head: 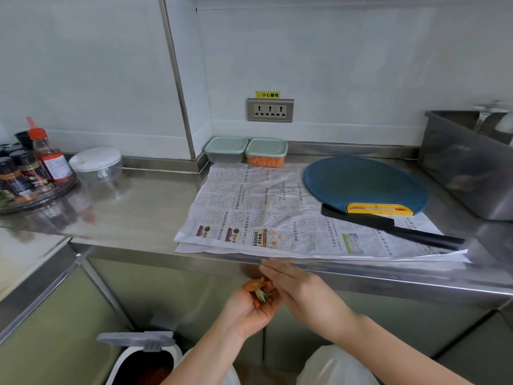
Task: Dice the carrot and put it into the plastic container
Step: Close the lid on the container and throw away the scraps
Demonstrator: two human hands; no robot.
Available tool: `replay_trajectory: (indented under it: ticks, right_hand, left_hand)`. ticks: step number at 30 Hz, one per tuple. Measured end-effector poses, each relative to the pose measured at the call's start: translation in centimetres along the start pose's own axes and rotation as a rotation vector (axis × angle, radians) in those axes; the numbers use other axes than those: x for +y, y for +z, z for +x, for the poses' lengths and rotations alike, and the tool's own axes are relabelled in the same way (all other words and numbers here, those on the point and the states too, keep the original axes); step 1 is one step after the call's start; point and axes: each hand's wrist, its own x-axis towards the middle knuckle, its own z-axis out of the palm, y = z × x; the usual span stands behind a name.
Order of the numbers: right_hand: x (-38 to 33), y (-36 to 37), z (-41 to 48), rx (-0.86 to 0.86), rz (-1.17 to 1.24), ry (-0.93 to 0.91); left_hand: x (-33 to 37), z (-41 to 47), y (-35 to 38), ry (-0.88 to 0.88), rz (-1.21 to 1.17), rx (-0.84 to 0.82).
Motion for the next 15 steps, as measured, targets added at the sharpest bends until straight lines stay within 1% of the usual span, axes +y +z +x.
replay_trajectory:
  ticks: [2, 4, 6, 7, 8, 9, 10, 12, 13, 15]
  right_hand:
    - [0.1, -0.5, 0.1, 0.016, 0.087, 0.010]
    - [0.6, -1.8, 1.2, 0.048, 0.107, 0.041]
    - [1.9, -3.5, 3.4, 0.055, 0.055, 0.170]
    - [2.7, -4.2, 4.6, -0.006, 0.039, 0.263]
    - [3.5, -4.7, 5.7, -0.114, 0.038, 0.347]
    - [4.3, -4.9, 6.5, -0.232, 0.037, 0.402]
    - [4.7, -4.9, 7.0, -0.330, 0.029, 0.412]
    - [4.9, -4.3, 7.1, -0.449, 0.022, 0.359]
    - [4.6, -3.9, 6.9, -0.478, 0.023, 0.320]
    - [3.8, -3.1, 5.9, -0.469, 0.011, 0.249]
  left_hand:
    - [0.1, 0.0, 0.0, 0.003, 0.022, -0.017]
    - [0.4, 0.0, -0.1, -0.007, 0.081, -0.044]
    - [0.7, 0.0, -0.3, -0.019, 0.139, -0.044]
    - [0.9, 0.1, -0.6, -0.025, 0.149, -0.039]
    - [1.0, 0.3, -0.9, -0.027, 0.148, -0.032]
    - [1.0, 0.2, -1.0, -0.032, 0.145, -0.029]
    - [1.0, 0.2, -1.1, -0.037, 0.151, -0.022]
    - [1.1, 0.2, -1.2, -0.017, 0.158, -0.018]
    - [1.3, 0.2, -1.1, 0.015, 0.160, -0.017]
    - [1.6, 0.2, -1.2, 0.077, 0.155, -0.007]
